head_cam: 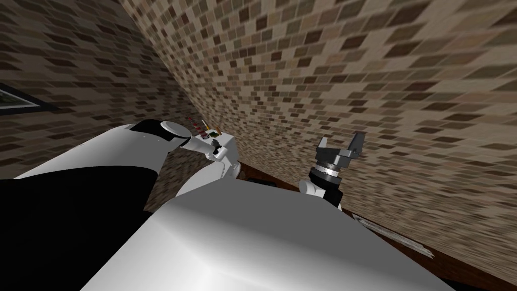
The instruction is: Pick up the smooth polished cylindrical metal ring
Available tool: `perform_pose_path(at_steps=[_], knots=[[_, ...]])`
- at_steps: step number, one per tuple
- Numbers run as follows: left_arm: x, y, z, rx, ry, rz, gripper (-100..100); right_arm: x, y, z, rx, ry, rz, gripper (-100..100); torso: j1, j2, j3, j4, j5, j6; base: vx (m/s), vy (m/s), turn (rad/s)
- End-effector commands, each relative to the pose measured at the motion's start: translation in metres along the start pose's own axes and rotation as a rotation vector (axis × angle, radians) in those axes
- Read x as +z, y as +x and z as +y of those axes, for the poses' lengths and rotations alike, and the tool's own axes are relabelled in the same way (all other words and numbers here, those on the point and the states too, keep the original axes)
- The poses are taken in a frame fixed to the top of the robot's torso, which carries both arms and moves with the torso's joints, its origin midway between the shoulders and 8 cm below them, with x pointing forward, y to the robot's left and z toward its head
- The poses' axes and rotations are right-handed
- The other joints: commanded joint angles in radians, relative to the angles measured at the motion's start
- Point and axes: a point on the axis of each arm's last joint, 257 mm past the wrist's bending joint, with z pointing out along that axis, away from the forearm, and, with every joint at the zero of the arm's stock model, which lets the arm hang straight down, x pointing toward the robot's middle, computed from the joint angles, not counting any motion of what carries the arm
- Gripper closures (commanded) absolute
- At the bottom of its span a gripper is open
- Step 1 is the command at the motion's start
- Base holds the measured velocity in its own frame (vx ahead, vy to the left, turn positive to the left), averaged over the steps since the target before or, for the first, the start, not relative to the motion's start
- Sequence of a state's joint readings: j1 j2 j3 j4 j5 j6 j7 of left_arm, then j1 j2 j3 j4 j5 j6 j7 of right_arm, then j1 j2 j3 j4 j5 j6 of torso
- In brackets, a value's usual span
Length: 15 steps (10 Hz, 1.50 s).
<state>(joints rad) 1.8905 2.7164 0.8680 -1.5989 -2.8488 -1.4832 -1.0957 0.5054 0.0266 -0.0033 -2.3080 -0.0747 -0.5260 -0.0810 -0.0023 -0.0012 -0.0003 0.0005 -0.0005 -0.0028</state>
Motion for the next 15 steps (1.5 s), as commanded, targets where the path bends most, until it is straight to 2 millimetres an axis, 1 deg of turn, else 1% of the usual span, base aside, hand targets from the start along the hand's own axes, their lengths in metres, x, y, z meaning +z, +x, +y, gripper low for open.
perform_pose_path(at_steps=[1,2,3,4,6,7,9,10,11,12,13,15], knots=[[0.027,-0.040,-0.007,-0.077,-0.019,-0.078,-100,0.000,0.000,0.000,0.000,0.000,0.000,0,0.000,0.000,0.000,0.000,0.000,0.000,0.154,-0.086,0.330],[0.041,-0.063,-0.010,-0.117,-0.026,-0.123,-100,0.000,0.000,0.000,0.000,0.000,0.000,0,-0.003,-0.007,-0.004,-0.001,-0.001,-0.002,0.189,-0.100,0.446],[0.045,-0.072,0.001,-0.155,-0.061,-0.129,-100,0.000,0.000,0.000,0.000,0.000,0.000,0,-0.004,-0.010,-0.006,-0.002,-0.001,-0.001,0.094,-0.051,0.111],[0.051,-0.088,-0.005,-0.210,-0.081,-0.154,-100,0.000,0.000,0.000,0.000,0.000,0.000,0,-0.002,-0.007,-0.004,-0.002,-0.001,0.000,0.019,-0.005,-0.055],[0.055,-0.113,-0.007,-0.278,-0.122,-0.211,-100,0.000,0.000,0.000,0.000,0.000,0.000,0,0.002,0.000,0.000,0.000,0.000,0.000,-0.018,0.010,-0.013],[0.056,-0.127,-0.014,-0.324,-0.132,-0.238,-100,0.000,0.000,0.000,0.000,0.000,0.000,0,0.003,0.001,0.001,0.000,0.001,0.000,-0.011,0.008,0.012],[0.053,-0.128,-0.022,-0.375,-0.162,-0.254,-100,0.000,0.000,0.000,0.000,0.000,0.000,0,0.002,0.000,0.000,0.000,0.001,0.000,0.000,0.000,0.000],[0.068,-0.167,-0.018,-0.470,-0.169,-0.319,-100,0.000,0.000,0.000,0.000,0.000,0.000,0,0.002,0.000,0.000,0.000,0.001,0.000,0.123,-0.071,0.307],[0.077,-0.195,-0.014,-0.531,-0.177,-0.362,-100,0.000,0.000,0.000,0.000,0.000,0.000,0,-0.001,-0.005,-0.002,-0.001,0.000,-0.002,0.181,-0.107,0.485],[0.079,-0.201,-0.003,-0.589,-0.207,-0.370,-100,0.000,0.000,0.000,0.000,0.000,0.000,0,-0.003,-0.009,-0.005,-0.002,-0.001,-0.001,0.106,-0.079,0.118],[0.079,-0.207,-0.002,-0.651,-0.234,-0.382,-100,0.000,0.000,0.000,0.000,0.000,0.000,0,-0.003,-0.007,-0.005,-0.002,-0.001,0.001,0.015,-0.013,-0.063],[0.076,-0.229,-0.001,-0.763,-0.274,-0.432,-100,-0.001,0.001,-0.001,0.002,0.004,0.001,0,-0.005,-0.006,-0.003,0.000,0.000,0.001,-0.012,0.011,-0.020]])
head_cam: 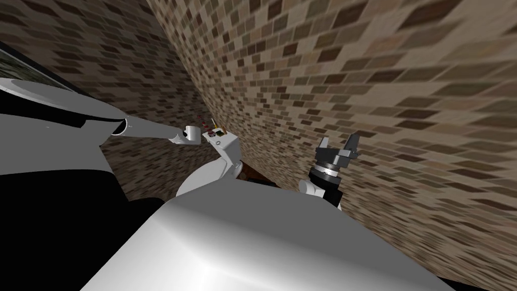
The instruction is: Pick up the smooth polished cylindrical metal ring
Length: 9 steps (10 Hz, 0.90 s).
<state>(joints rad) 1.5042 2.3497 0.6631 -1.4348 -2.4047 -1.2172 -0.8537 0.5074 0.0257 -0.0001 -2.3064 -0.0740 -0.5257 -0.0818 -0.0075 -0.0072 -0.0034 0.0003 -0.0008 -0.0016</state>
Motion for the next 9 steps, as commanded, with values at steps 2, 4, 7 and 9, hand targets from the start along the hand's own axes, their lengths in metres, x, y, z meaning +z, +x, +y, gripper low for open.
perform_pose_path(at_steps=[2,4,7,9], knots=[[-0.007,0.003,-0.013,-0.116,-0.056,-0.020,-100,0.000,0.000,0.000,0.000,0.000,0.000,0,-0.001,0.000,0.000,0.000,0.000,0.000,-0.003,0.001,0.005],[-0.008,-0.002,-0.005,-0.130,-0.084,-0.043,-100,0.000,0.000,0.000,0.000,0.000,0.000,0,-0.001,-0.001,-0.001,0.000,0.000,0.000,0.000,0.000,0.000],[-0.007,-0.014,0.043,-0.064,-0.170,-0.060,-100,0.000,0.000,0.000,0.000,0.000,0.000,0,0.004,0.002,0.001,0.000,0.001,0.001,-0.063,0.063,-0.253],[-0.013,-0.017,0.073,-0.022,-0.215,-0.062,-100,0.000,0.000,0.000,0.000,0.000,0.000,0,0.001,0.000,0.000,0.000,0.001,-0.001,-0.028,0.020,-0.136]])
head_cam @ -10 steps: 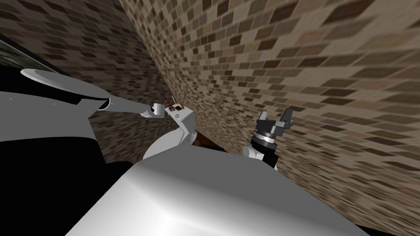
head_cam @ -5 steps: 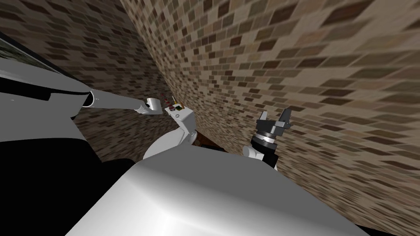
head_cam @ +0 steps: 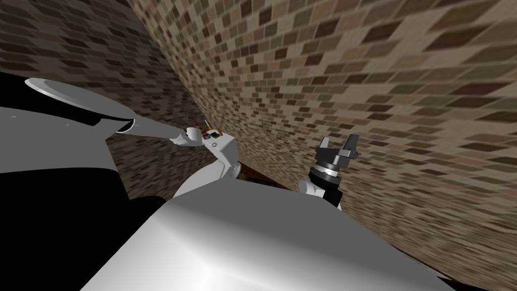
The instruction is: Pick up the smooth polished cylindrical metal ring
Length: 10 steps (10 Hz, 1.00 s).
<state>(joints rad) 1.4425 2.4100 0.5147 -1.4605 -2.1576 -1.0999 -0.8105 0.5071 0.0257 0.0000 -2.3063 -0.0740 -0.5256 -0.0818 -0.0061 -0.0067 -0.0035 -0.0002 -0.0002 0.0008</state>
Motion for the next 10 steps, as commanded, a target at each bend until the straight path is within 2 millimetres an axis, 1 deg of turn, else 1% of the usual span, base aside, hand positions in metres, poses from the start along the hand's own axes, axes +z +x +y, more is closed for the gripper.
perform_pose_path(at_steps=[1,2,3,4,5,6,7,8,9,10], knots=[[0.003,-0.008,0.020,0.021,-0.043,-0.012,-100,0.000,0.000,0.000,0.000,0.000,0.000,0,0.000,0.000,0.000,0.000,0.000,0.000,-0.081,0.057,-0.355],[0.009,-0.019,0.027,0.018,-0.068,-0.035,-100,0.000,0.000,0.000,0.000,0.000,0.000,0,0.001,0.001,0.001,0.001,0.000,-0.001,-0.051,0.045,-0.036],[0.014,-0.034,0.027,0.019,-0.068,-0.071,-100,0.000,0.000,0.000,0.000,0.000,0.000,0,0.002,0.001,0.001,0.001,0.000,-0.003,-0.012,0.017,0.054],[0.018,-0.043,0.024,0.030,-0.057,-0.088,-100,0.000,0.000,0.000,0.000,0.000,0.000,0,0.000,0.000,0.000,0.000,0.000,-0.003,0.006,-0.002,0.016],[0.011,-0.037,0.055,0.049,-0.116,-0.074,-100,0.000,0.000,0.000,0.000,0.000,0.000,0,-0.001,-0.002,-0.001,0.000,0.000,-0.003,-0.061,0.049,-0.335],[0.016,-0.050,0.058,0.045,-0.129,-0.099,-100,0.000,0.000,0.000,0.000,0.000,0.000,0,0.001,0.000,0.000,0.000,0.000,0.000,-0.087,0.065,-0.374],[0.021,-0.064,0.059,0.042,-0.136,-0.129,-100,0.000,0.000,0.000,0.000,0.000,0.000,0,0.002,0.002,0.001,0.001,0.000,-0.002,-0.047,0.030,-0.052],[0.026,-0.077,0.056,0.045,-0.128,-0.157,-100,0.000,0.000,0.000,0.000,0.000,0.000,0,0.001,0.001,0.001,0.001,0.000,-0.003,-0.009,0.001,0.075],[0.029,-0.085,0.052,0.054,-0.115,-0.173,-100,0.000,0.000,0.000,0.000,0.000,0.000,0,0.000,0.000,0.000,0.001,0.000,-0.003,0.008,-0.008,0.016],[0.025,-0.087,0.074,0.064,-0.158,-0.173,-100,0.000,0.000,0.000,0.000,0.000,0.000,0,-0.001,-0.002,-0.001,0.000,0.000,-0.003,-0.055,0.032,-0.379]])
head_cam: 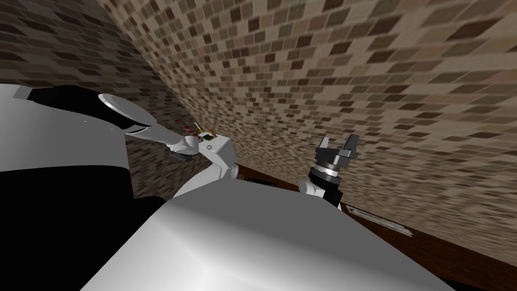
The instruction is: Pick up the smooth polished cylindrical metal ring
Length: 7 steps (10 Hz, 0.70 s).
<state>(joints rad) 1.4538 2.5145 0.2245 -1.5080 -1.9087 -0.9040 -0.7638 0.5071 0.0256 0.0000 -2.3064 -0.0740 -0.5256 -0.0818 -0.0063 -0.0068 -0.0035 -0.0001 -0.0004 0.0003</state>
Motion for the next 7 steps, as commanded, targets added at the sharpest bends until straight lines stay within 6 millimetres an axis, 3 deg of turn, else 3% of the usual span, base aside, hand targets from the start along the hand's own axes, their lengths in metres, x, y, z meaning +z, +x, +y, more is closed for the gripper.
perform_pose_path(at_steps=[1,4,5,7], knots=[[0.005,-0.010,0.011,0.005,-0.022,-0.021,-100,0.000,0.000,0.000,0.000,0.000,0.000,0,0.000,0.000,0.000,0.000,0.000,0.000,-0.087,0.061,-0.337],[0.018,-0.041,0.005,-0.014,-0.020,-0.090,-100,0.000,0.000,0.000,0.000,0.000,0.000,0,0.000,0.000,0.001,0.001,0.000,-0.003,-0.024,0.014,0.009],[0.017,-0.044,0.021,-0.004,-0.045,-0.095,-100,0.000,0.000,0.000,0.000,0.000,0.000,0,-0.001,-0.001,0.000,0.000,0.000,-0.002,-0.056,0.029,-0.302],[0.025,-0.065,0.018,-0.030,-0.055,-0.138,-100,0.000,0.000,0.000,0.000,0.000,0.000,0,0.001,0.002,0.001,0.001,0.000,-0.001,-0.075,0.039,-0.226]])
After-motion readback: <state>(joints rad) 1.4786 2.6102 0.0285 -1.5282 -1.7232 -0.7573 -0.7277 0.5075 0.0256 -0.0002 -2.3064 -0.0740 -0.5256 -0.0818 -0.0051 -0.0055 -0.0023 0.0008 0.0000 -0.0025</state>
